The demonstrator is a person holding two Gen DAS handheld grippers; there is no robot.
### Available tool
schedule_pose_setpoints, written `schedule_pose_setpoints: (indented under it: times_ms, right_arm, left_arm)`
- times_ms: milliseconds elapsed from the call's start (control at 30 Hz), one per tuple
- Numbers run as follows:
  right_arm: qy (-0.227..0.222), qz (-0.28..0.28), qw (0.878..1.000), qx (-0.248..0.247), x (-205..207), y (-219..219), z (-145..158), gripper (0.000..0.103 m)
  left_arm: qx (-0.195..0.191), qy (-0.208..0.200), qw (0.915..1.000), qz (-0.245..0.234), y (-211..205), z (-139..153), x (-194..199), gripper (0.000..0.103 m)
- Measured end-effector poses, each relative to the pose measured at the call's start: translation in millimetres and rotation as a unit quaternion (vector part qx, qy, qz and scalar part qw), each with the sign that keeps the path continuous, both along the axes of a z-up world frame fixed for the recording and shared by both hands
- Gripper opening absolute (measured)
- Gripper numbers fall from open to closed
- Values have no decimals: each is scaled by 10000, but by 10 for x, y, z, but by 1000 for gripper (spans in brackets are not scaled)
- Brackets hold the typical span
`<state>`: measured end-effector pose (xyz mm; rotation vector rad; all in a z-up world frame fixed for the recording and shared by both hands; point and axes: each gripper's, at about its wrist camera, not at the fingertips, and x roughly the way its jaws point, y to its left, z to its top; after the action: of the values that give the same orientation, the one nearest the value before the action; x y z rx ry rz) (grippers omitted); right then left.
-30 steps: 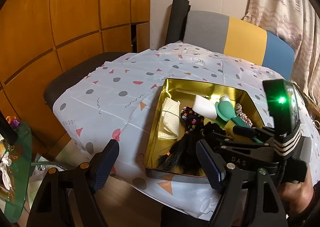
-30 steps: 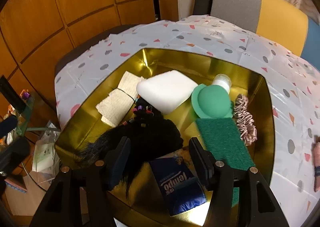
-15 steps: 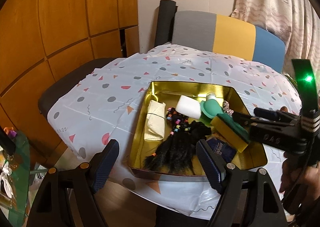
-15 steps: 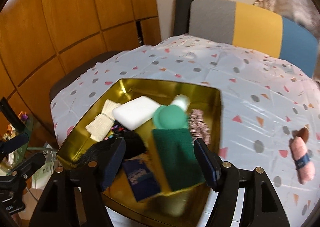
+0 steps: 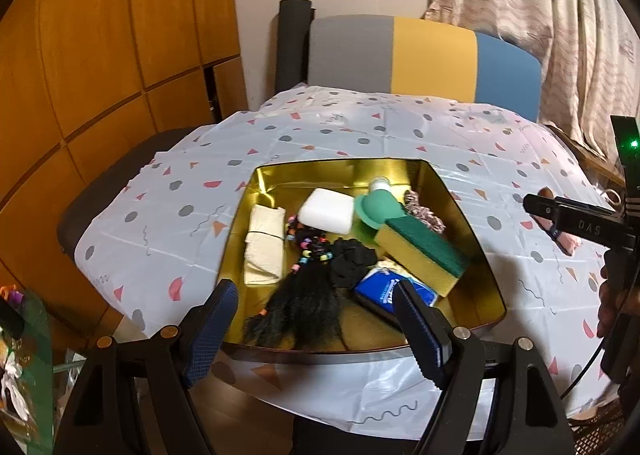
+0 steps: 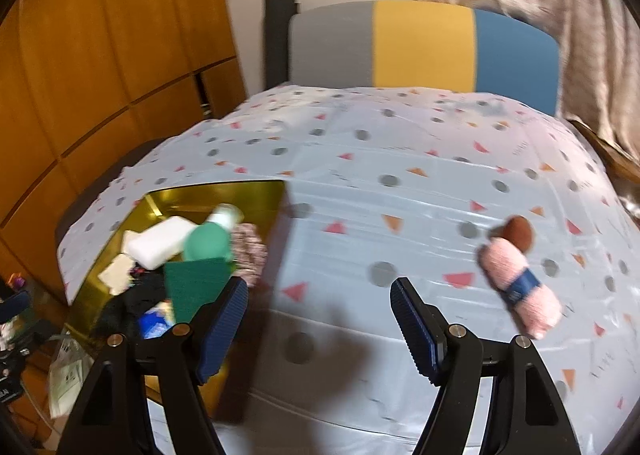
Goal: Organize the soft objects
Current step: 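Open the right gripper and move it back to the pink towel roll, then grasp the brown oval sponge with the left gripper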
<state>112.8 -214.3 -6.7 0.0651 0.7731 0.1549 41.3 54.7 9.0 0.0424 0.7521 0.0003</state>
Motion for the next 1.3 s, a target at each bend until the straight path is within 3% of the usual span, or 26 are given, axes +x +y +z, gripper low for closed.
schedule_pose_setpoints:
  times_ms: [400, 700, 900, 1000, 1300]
  right_arm:
    - [152, -932, 9949, -365, -77, -1075, -97, 75]
    - [199, -1762, 9823, -606, -138, -2012, -163, 75]
    - [499, -2317, 9715, -29, -172, -2460, -359, 75]
    - [398, -2368, 9706, 142, -190, -2517, -319, 75]
    - [364, -2540, 9654, 464, -222, -2586, -287, 78]
  left_arm:
    - [245, -39, 9981, -565, -440, 60, 78, 81]
    - [412, -10, 9938, -1030, -852, 63, 158, 81]
    - [510, 53, 9889, -1397, -1187, 50, 241, 81]
    - [511, 131, 9851, -1639, -1361, 30, 286, 81]
    - [105, 518, 9759, -2118, -1764, -57, 465, 79]
